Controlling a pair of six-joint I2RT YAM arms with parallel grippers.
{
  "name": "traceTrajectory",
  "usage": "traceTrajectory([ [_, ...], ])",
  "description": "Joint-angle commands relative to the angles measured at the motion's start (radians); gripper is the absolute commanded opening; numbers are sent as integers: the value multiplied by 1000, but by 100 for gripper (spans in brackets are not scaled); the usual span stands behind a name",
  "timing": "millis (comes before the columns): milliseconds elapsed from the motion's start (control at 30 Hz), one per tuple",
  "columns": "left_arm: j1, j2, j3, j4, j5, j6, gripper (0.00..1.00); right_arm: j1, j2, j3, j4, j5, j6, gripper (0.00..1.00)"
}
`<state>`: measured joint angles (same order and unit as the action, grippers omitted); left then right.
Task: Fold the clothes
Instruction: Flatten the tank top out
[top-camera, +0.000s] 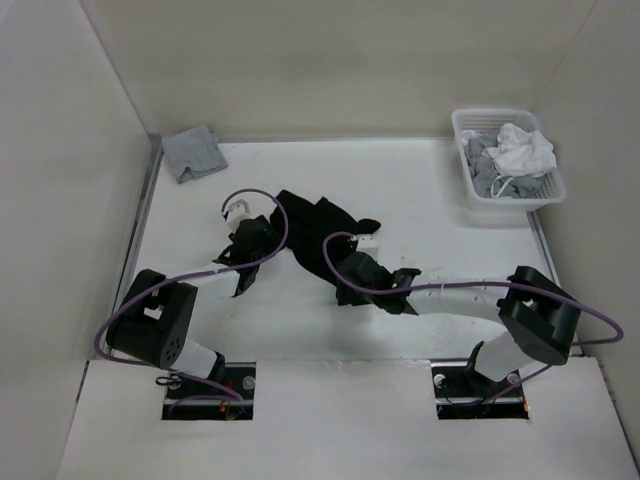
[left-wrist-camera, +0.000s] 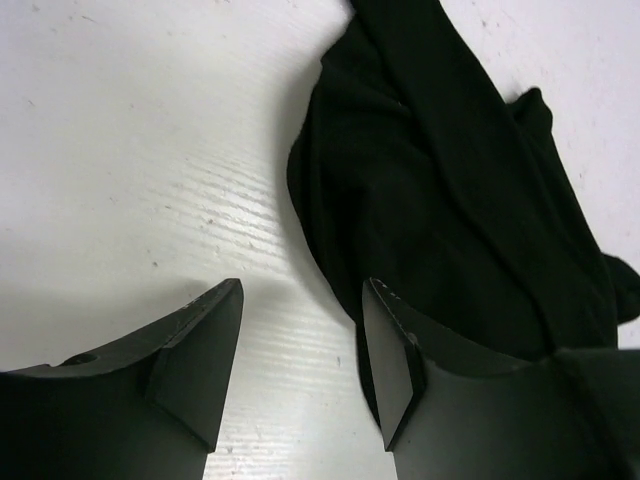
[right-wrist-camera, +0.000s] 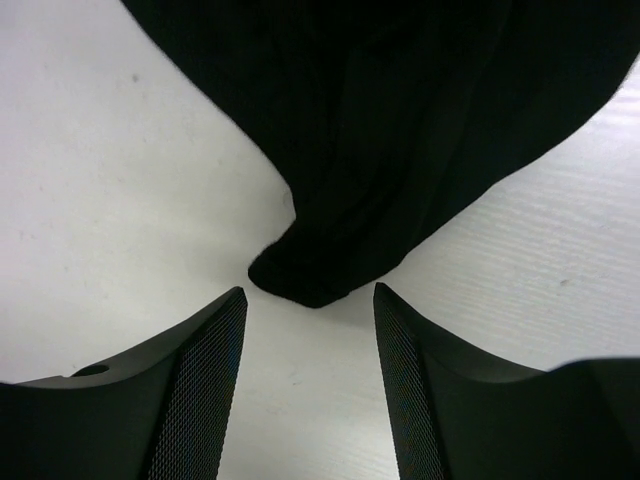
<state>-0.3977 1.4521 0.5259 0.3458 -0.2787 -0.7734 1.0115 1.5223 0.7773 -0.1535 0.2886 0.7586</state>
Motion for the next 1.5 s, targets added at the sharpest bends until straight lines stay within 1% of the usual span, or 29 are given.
traceTrajectory([
  [0, 9, 19, 40, 79, -4, -24, 50, 20, -4, 86, -66, 116, -5, 59],
  [133, 10, 80, 71, 101, 10, -36, 45, 32, 62, 138, -101, 144, -25, 59],
  [200, 10, 91, 75, 114, 10, -43, 45, 37, 88, 160, -109, 158, -25, 55],
  [333, 10, 116, 88, 131, 10, -44, 45, 38, 131, 183, -112, 158, -36, 51],
  [367, 10, 123, 94, 131, 12, -44, 45, 38, 137, 188, -112, 161, -38, 47],
  [400, 12, 131, 98, 131, 15, -44, 45, 37, 141, 192, -110, 161, -39, 39],
  [433, 12, 142, 106, 134, 15, -46, 45, 34, 133, 189, -104, 167, -36, 25],
  [467, 12, 143, 106, 136, 15, -47, 45, 34, 130, 186, -103, 169, -36, 24],
  [500, 12, 154, 114, 142, 16, -47, 44, 32, 110, 177, -100, 179, -30, 15],
  [567, 10, 166, 124, 147, 19, -46, 38, 34, 70, 160, -98, 208, -25, 11],
  [600, 12, 175, 134, 150, 24, -44, 33, 35, 31, 148, -98, 228, -25, 9],
  [733, 15, 186, 155, 147, 27, -47, 14, 37, -120, 93, -74, 250, -31, 6],
  [900, 17, 182, 167, 147, 32, -41, 2, -4, -393, -4, -6, 232, -62, 4],
  [967, 24, 122, 149, 150, 35, -59, 0, -53, -535, -26, 20, 199, -82, 3],
  [1000, 26, 87, 143, 148, 33, -69, 0, -63, -556, -26, 25, 193, -87, 3],
  [1033, 29, 20, 141, 138, 38, -82, 0, -96, -623, -21, 38, 167, -102, 3],
  [1133, 30, -183, 187, 67, 46, -87, 0, -167, -730, 45, 54, 101, -143, 3],
  [1167, 30, -200, 197, 55, 47, -86, 0, -179, -746, 68, 54, 86, -151, 3],
  [1233, 41, -318, 271, -40, 61, -76, 0, -204, -775, 134, 48, 60, -177, 3],
  [1300, 64, -419, 344, -123, 79, -73, 0, -210, -812, 241, 35, 55, -217, 3],
  [1400, 92, -507, 396, -172, 81, -82, 0, -201, -830, 350, 37, 50, -251, 3],
  [1467, 107, -532, 416, -182, 82, -89, 0, -184, -815, 420, 35, 53, -292, 3],
])
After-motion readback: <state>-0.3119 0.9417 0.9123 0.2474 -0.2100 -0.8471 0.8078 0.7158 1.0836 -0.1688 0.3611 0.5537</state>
